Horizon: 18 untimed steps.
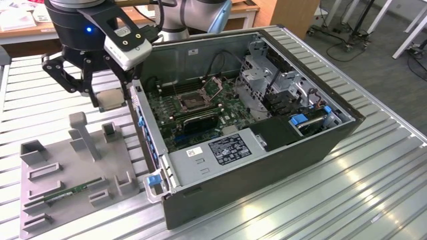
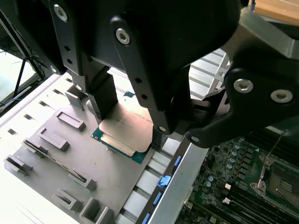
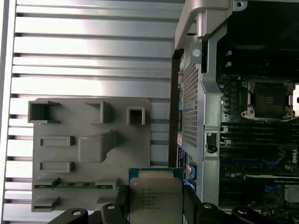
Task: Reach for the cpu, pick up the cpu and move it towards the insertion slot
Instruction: 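Pick up the cpu and move it towards the insertion slot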
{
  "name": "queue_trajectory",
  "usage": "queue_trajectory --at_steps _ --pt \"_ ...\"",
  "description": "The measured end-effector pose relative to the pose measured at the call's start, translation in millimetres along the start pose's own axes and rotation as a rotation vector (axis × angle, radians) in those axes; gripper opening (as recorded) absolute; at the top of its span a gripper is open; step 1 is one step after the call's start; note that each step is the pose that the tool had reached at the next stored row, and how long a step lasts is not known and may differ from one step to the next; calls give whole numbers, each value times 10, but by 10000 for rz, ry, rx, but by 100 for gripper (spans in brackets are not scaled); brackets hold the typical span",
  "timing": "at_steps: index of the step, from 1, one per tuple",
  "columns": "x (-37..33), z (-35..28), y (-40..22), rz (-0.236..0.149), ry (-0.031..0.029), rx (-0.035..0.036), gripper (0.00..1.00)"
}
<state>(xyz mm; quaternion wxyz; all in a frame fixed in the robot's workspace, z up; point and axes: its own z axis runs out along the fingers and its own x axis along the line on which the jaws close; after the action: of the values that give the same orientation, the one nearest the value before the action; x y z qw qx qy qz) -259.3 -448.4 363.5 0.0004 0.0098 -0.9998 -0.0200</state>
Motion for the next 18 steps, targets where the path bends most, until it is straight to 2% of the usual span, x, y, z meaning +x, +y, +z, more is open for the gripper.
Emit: queue_trajectory --at_steps 18 --pt "-247 1 -5 0 0 0 54"
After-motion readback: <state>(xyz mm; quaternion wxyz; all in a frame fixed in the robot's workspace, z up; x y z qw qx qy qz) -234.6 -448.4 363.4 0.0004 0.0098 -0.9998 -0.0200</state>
